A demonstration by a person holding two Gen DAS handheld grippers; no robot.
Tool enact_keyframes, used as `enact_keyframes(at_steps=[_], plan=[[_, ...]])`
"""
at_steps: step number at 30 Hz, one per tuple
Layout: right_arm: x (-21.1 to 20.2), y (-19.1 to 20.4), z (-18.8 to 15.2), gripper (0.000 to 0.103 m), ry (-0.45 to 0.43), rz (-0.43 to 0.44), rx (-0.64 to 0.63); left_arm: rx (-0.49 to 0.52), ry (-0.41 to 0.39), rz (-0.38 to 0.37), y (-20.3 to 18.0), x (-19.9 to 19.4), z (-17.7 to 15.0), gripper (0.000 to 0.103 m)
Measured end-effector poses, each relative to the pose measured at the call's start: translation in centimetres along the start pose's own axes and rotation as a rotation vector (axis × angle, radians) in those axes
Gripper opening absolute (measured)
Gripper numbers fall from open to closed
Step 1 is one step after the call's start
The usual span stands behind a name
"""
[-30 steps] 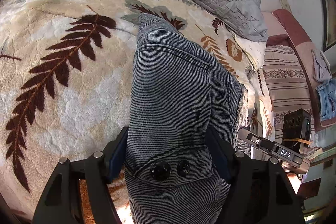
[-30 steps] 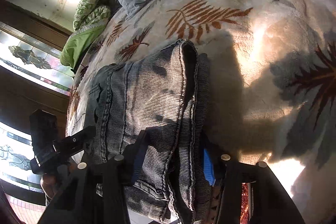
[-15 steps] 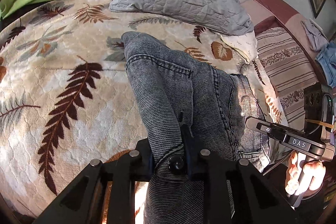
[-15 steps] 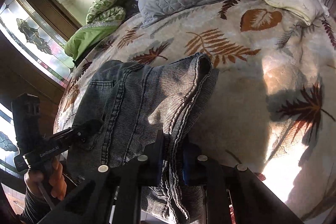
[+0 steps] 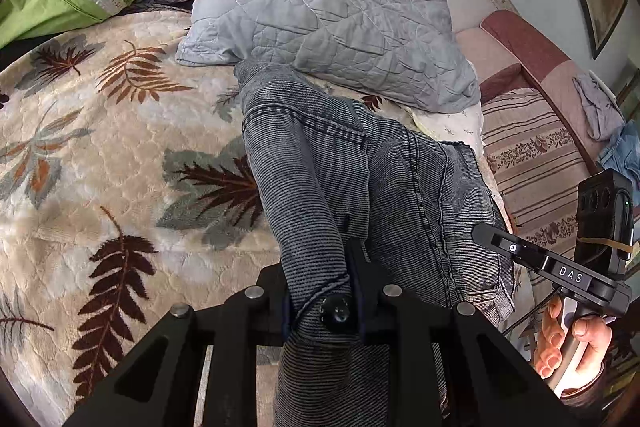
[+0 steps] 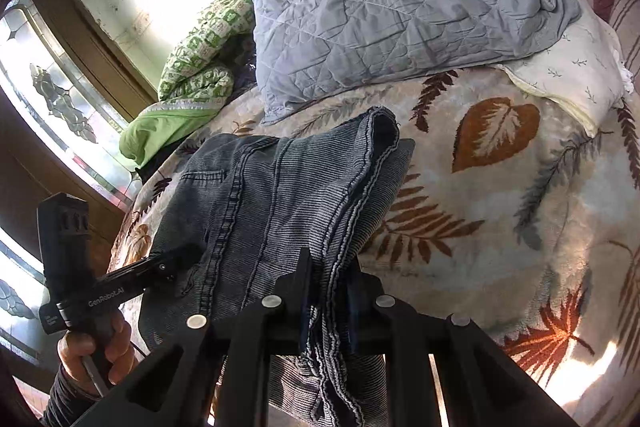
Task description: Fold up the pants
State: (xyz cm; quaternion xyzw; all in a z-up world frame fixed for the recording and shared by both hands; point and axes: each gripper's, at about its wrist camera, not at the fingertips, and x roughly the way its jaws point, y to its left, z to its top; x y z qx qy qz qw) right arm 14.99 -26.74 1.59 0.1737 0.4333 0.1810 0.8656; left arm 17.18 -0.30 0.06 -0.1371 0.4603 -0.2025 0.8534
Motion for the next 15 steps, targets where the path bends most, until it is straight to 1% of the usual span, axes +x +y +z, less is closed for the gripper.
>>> enact_keyframes(at_steps=[3, 6, 7, 8, 9, 10, 11, 13, 15], plan=[[2.4, -1.5, -0.4, 0.015, 0.026, -0.006, 0.024, -0.007, 0.036, 0.044, 0.9, 2.4, -0.7, 0.025], [5.4, -2.7, -1.4, 0.015, 0.077, -0.034, 0.041, -0.015, 0.087, 0.09, 1.8, 4.6, -1.6, 0.029], [6.2, -3.1, -1.8, 0.015, 0.094, -0.045, 0.043, -0.019, 0.085, 0.101, 2.1, 4.9, -1.8, 0.034], [6.9, -3.4, -2.2, 0.017, 0.107, -0.066, 0.04, -0.024, 0.079, 0.104, 2.3, 4.9, -1.9, 0.042], [7.3, -3.7, -2.4, 0.02, 0.109, -0.076, 0.046, -0.024, 0.076, 0.114, 2.4, 4.8, -1.9, 0.047], [7.3, -4.0, -2.5, 0.023, 0.106, -0.079, 0.056, -0.026, 0.073, 0.138, 2.4, 4.6, -1.9, 0.06], [7.3, -4.1, -2.5, 0.028, 0.105, -0.085, 0.06, -0.032, 0.067, 0.15, 2.5, 4.2, -1.8, 0.064], [6.8, -3.9, -2.4, 0.029, 0.102, -0.104, 0.045, -0.037, 0.056, 0.15, 2.4, 3.0, -1.9, 0.064], [5.7, -3.3, -2.5, 0.029, 0.09, -0.139, 0.018, -0.027, 0.016, 0.178, 2.1, 1.3, -2.1, 0.064]])
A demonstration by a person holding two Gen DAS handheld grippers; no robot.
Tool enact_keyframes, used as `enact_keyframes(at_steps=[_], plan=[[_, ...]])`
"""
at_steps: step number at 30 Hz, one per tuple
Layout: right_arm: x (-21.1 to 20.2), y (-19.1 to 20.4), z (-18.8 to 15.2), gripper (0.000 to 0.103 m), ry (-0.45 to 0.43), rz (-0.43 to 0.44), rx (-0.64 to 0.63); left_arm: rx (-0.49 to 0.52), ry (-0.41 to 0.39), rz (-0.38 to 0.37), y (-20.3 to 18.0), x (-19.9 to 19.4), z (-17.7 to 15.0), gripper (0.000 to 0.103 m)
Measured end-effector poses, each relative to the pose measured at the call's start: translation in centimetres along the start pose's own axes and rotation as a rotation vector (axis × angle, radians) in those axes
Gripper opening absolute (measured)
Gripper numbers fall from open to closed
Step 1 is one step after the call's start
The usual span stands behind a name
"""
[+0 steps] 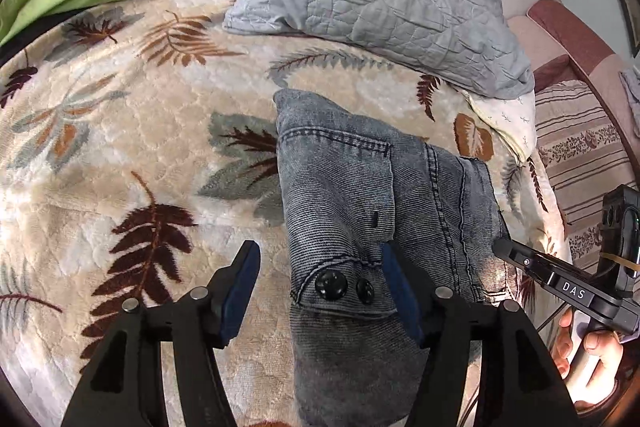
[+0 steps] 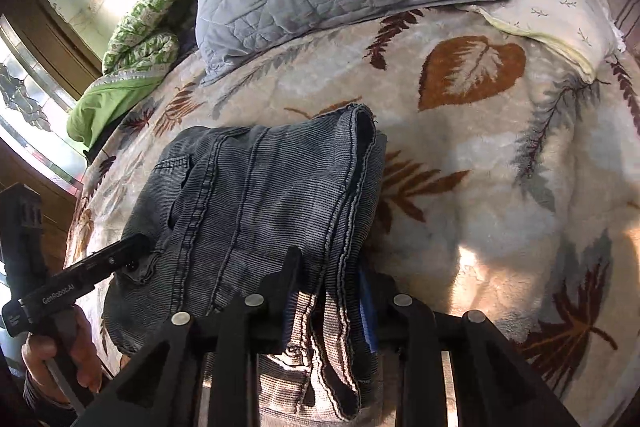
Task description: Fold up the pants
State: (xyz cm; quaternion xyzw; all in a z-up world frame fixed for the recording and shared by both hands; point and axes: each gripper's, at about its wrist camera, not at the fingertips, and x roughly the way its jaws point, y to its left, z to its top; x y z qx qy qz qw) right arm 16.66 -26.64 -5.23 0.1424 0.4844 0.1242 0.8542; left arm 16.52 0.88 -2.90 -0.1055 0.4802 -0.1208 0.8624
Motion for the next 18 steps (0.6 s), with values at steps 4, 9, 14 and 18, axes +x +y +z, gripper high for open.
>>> enact_keyframes(at_steps=[4, 9, 14, 18], plan=[[-3.6, 1.8, -1.6, 0.03, -0.071, -0.013, -0.055, -0.004, -0.046, 0.063, -0.3, -2.9, -1.4, 0.072], [-3.9, 3.8, -5.6, 0.065, -0.089, -0.09, -0.132, 0.021, -0.026, 0.128, -1.5, -2.1, -5.0, 0.082], [-1.4, 3.1, -7.1, 0.071, -0.006, -0.138, -0.104, 0.022, -0.02, 0.211, -1.9, -0.8, -5.9, 0.09], [-5.0, 4.1, -7.2, 0.071, -0.059, -0.153, -0.125, 0.023, -0.068, 0.187, -2.5, -3.8, -5.6, 0.09]])
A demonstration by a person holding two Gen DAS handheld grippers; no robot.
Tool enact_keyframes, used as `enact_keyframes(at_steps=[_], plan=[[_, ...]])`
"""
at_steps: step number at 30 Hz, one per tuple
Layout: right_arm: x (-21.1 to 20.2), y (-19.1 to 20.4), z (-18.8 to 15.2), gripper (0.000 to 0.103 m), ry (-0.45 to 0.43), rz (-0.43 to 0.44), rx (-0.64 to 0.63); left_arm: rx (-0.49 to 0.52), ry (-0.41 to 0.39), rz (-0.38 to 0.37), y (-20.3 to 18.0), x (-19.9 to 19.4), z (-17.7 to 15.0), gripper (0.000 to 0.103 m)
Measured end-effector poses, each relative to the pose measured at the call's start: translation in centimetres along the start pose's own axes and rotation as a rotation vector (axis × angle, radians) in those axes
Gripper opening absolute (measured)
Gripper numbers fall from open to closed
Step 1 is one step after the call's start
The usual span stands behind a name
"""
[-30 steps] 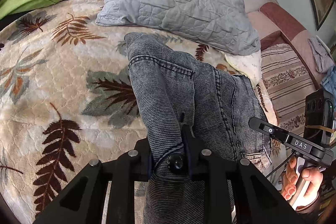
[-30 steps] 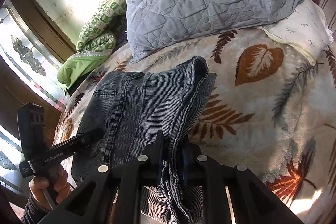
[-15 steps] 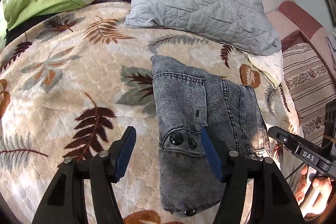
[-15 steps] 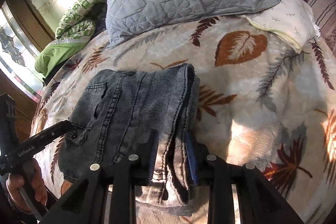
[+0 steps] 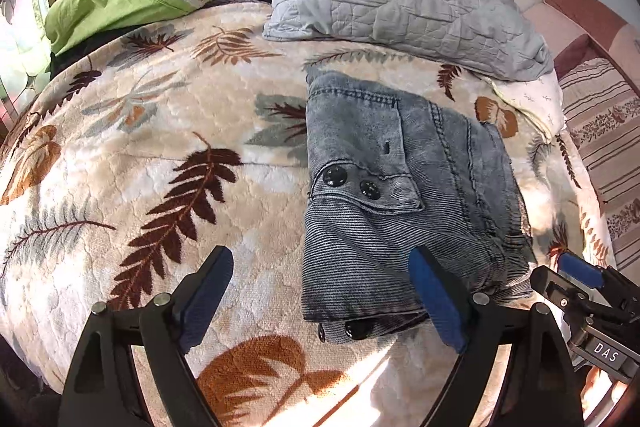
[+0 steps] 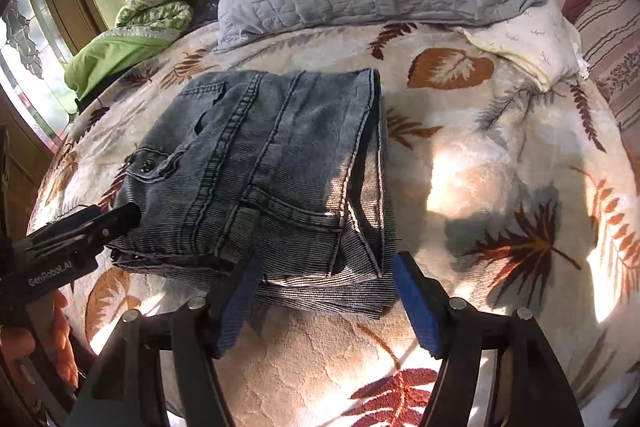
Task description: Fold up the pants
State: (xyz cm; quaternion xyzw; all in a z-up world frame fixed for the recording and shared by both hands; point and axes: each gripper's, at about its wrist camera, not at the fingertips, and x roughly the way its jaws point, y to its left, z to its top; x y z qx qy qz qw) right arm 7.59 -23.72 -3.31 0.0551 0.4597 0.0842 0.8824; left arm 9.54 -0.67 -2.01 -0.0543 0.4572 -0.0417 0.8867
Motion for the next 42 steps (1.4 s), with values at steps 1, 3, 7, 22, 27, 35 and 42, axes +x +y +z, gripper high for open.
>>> enact_keyframes(at_steps=[1, 3, 7, 22, 27, 35, 42], plan=[[-1.1, 0.2, -0.3, 0.073, -0.026, 0.001, 0.001, 0.0, -0.02, -0.004, 0.0, -0.9, -0.1, 0.09], [-2.7, 0.2, -1.2, 0.082, -0.055, 0.005, 0.016, 0.009, -0.048, -0.001, -0.3, -2.3, -0.6, 0.09], [-3.6, 0.3, -4.1, 0.09, -0.039, 0.012, 0.018, 0.053, -0.056, 0.029, -1.1, -3.7, -2.5, 0.092], [-7.2, 0.3, -7.2, 0.091, -0.156, -0.067, 0.015, 0.084, -0.111, 0.079, -1.8, -6.6, -5.9, 0.092], [-5.7, 0.8, -7.7, 0.091, -0.116, -0.068, 0.008, 0.086, -0.101, 0.129, -1.2, -6.1, -7.2, 0.092], [-5.7, 0.9, -7.7, 0.091, -0.131, -0.083, -0.002, 0.108, -0.192, 0.096, -2.7, -8.8, -6.0, 0.092], [-7.7, 1.0, -6.5, 0.091, -0.186, -0.097, -0.012, 0.132, -0.202, 0.1, -4.3, -9.4, -5.4, 0.092]])
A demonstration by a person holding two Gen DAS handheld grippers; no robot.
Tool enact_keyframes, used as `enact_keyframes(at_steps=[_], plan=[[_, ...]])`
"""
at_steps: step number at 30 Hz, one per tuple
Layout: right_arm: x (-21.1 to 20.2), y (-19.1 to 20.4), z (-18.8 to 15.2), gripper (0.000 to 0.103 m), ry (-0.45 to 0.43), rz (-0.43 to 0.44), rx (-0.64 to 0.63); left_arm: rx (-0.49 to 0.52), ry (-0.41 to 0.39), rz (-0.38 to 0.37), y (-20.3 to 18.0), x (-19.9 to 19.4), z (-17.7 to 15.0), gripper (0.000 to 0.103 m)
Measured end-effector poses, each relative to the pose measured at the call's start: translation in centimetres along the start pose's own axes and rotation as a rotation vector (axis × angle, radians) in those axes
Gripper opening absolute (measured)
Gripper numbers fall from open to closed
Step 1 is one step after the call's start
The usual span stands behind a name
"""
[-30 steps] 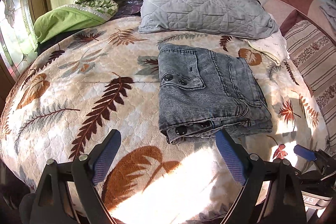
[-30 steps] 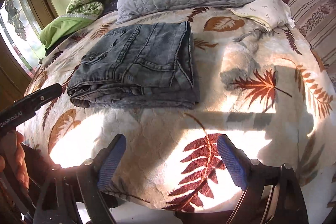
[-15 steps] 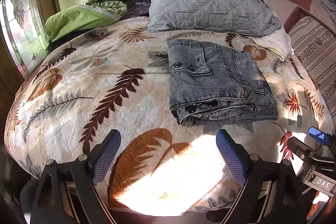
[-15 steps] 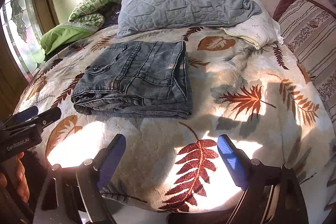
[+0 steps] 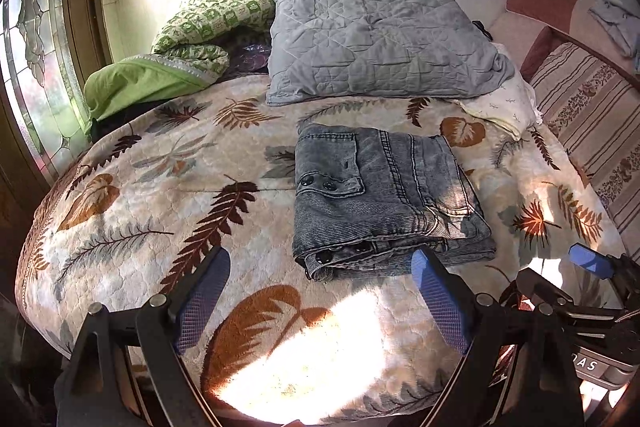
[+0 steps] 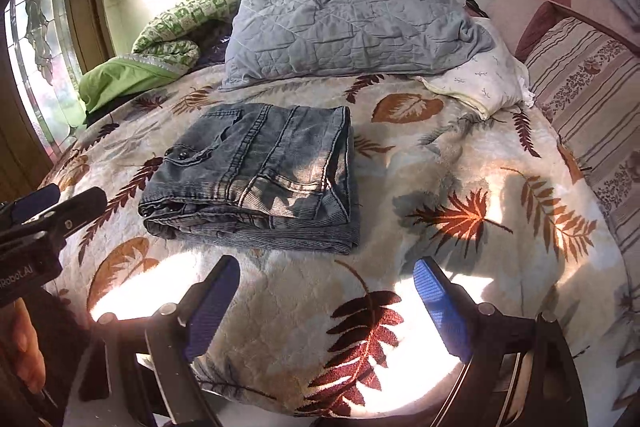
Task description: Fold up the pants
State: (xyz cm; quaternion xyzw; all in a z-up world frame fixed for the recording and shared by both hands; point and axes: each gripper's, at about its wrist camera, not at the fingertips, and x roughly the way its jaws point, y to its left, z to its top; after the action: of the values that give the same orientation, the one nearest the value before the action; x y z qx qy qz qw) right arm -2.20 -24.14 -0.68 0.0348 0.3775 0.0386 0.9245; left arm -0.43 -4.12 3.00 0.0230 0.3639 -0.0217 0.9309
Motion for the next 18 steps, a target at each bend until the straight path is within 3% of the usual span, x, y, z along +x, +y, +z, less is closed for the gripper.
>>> enact_keyframes(at_steps=[18], plan=[[-0.11, 0.97, 0.2, 0.091, 0.002, -0.005, -0.033, -0.016, 0.027, -0.003, 0.43, 1.02, -0.2, 0.092]])
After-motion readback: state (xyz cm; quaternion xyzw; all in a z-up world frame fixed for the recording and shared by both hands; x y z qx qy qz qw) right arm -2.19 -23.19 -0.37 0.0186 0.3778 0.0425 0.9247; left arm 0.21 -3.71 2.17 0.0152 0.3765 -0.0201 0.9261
